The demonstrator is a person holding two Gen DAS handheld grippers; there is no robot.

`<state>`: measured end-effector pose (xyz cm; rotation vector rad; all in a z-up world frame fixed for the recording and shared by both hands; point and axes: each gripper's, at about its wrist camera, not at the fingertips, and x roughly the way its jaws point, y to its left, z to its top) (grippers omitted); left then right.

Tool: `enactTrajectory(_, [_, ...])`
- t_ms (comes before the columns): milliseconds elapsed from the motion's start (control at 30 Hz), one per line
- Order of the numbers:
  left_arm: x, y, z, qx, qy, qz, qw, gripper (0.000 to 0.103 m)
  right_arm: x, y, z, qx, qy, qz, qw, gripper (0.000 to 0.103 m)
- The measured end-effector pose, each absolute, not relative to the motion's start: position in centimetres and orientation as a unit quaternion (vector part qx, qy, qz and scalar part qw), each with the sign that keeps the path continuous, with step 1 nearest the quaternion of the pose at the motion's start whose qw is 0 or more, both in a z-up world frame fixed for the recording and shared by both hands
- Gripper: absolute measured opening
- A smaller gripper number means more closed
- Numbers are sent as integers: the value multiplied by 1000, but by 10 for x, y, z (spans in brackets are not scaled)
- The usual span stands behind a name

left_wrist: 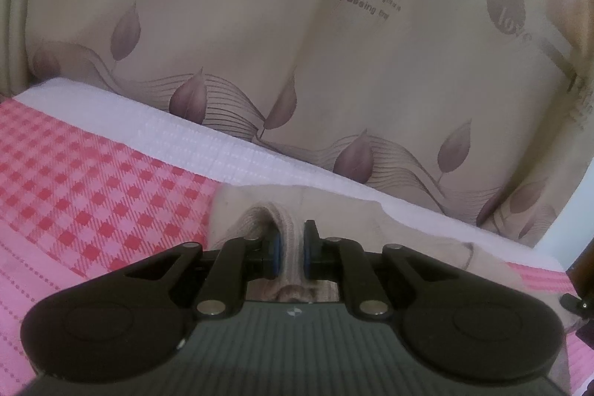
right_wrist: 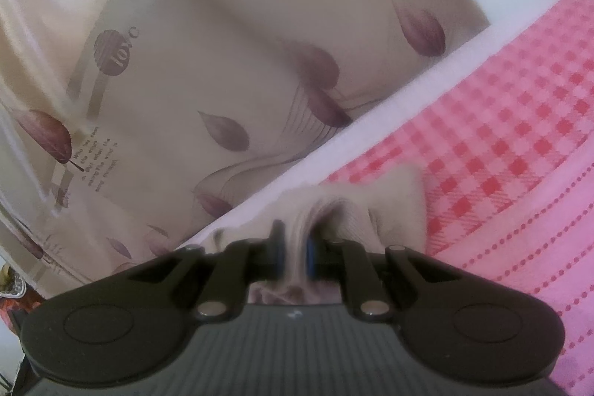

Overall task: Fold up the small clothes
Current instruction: 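Carry the held hem over onto the collar with both grippers, then lower the hem onto the sweater and open both grippers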

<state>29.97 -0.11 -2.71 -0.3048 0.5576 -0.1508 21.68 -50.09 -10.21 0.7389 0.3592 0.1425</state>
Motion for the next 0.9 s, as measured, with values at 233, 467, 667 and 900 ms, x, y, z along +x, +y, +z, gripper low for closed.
enactTrajectory(233, [306,-1,-35,-154,281,-69,945,15,222,-503,-111,365,182,66,911,12])
enactTrajectory(467, [315,-2,-40,-157,286,-66,943,18,226,-506,-117,373,192,61,906,14])
enactTrajectory(667, [321,-2,-42,-155,283,-63,944,27,230,-511,-121,402,184,65,895,15])
enactTrajectory(900, [325,5,-39,-160,251,-29,954,69,227,-528,-122,448,136,54,882,53])
